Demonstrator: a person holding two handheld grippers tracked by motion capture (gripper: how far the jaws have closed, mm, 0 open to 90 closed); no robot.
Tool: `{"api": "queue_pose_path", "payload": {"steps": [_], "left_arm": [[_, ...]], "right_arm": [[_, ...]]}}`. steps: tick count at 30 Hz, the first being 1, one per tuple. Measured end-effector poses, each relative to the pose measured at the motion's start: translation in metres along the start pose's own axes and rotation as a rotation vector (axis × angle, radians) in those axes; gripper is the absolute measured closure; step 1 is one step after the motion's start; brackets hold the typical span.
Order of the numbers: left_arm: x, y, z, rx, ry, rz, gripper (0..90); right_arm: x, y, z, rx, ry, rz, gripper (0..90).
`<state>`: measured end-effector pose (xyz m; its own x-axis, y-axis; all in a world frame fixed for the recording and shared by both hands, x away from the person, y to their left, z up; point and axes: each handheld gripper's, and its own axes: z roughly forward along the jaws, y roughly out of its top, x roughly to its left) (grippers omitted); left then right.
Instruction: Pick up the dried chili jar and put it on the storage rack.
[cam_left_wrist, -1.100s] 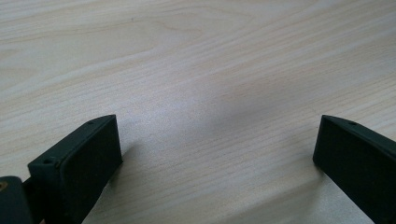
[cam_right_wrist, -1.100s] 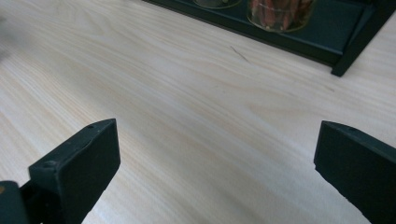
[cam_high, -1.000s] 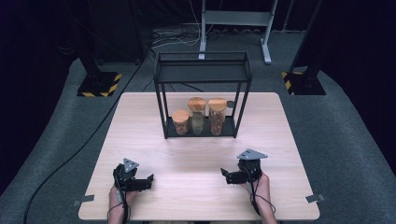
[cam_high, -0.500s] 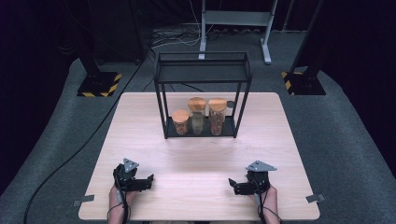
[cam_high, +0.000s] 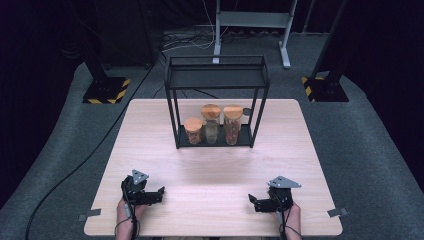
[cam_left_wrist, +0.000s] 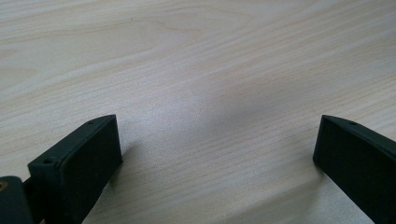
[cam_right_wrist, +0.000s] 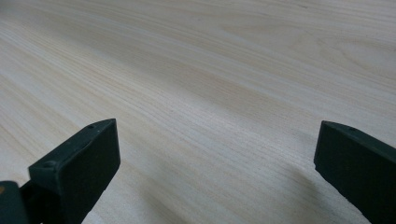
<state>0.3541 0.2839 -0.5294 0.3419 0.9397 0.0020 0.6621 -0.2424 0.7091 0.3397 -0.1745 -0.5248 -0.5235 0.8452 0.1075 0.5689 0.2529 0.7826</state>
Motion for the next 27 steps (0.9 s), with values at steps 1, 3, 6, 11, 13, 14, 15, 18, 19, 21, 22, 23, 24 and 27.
{"api": "queue_pose_path", "payload": {"steps": [1,3,6,11,13,14,15,18,19,21,22,23,24,27], "left_arm": [[-0.0001,0.0,0.0,0.0,0.0,0.0,0.2],[-0.0001,0.0,0.0,0.0,0.0,0.0,0.2],[-0.0001,-0.0001,0.0,0.0,0.0,0.0,0.2],[0.0,0.0,0.0,0.0,-0.001,0.0,0.2],[0.0,0.0,0.0,0.0,-0.001,0.0,0.2],[0.0,0.0,0.0,0.0,0.0,0.0,0.2],[0.0,0.0,0.0,0.0,-0.001,0.0,0.2],[-0.0001,-0.0001,0.0,0.0,0.0,0.0,0.2],[-0.0002,-0.0001,0.0,0.0,0.001,0.0,0.2],[-0.0003,-0.0001,0.0,-0.001,0.002,0.001,0.2],[-0.0003,-0.0001,0.0,-0.001,0.002,0.001,0.2],[-0.0003,-0.0001,0.0,-0.001,0.002,0.001,0.1],[-0.0003,-0.0001,0.0,-0.001,0.002,0.001,0.1],[-0.0003,-0.0001,-0.0001,-0.001,0.003,0.0,0.1]], "right_arm": [[0.0001,0.0,0.0002,0.001,-0.001,-0.002,0.0],[0.0012,0.0,0.0003,0.0,-0.008,-0.014,0.0],[0.0039,0.0,0.001,0.009,-0.023,-0.035,0.2],[0.0063,-0.0001,0.0012,0.01,-0.042,-0.053,0.6],[0.0065,-0.0003,0.001,0.008,-0.045,-0.055,0.6],[0.0067,-0.0003,0.0011,0.008,-0.046,-0.056,0.6],[0.0068,-0.0002,0.0011,0.009,-0.047,-0.057,0.6],[0.0071,-0.0002,0.0014,0.011,-0.049,-0.061,0.6],[0.0073,-0.0002,0.0015,0.011,-0.051,-0.062,0.6],[0.0076,-0.0001,0.0017,0.014,-0.053,-0.065,0.6],[0.0077,-0.0001,0.0019,0.016,-0.054,-0.066,0.7],[0.0077,0.0,0.0019,0.018,-0.053,-0.066,0.7],[0.0076,-0.0001,0.002,0.02,-0.053,-0.065,0.7],[0.0079,0.0,0.0024,0.026,-0.054,-0.065,0.8]]}}
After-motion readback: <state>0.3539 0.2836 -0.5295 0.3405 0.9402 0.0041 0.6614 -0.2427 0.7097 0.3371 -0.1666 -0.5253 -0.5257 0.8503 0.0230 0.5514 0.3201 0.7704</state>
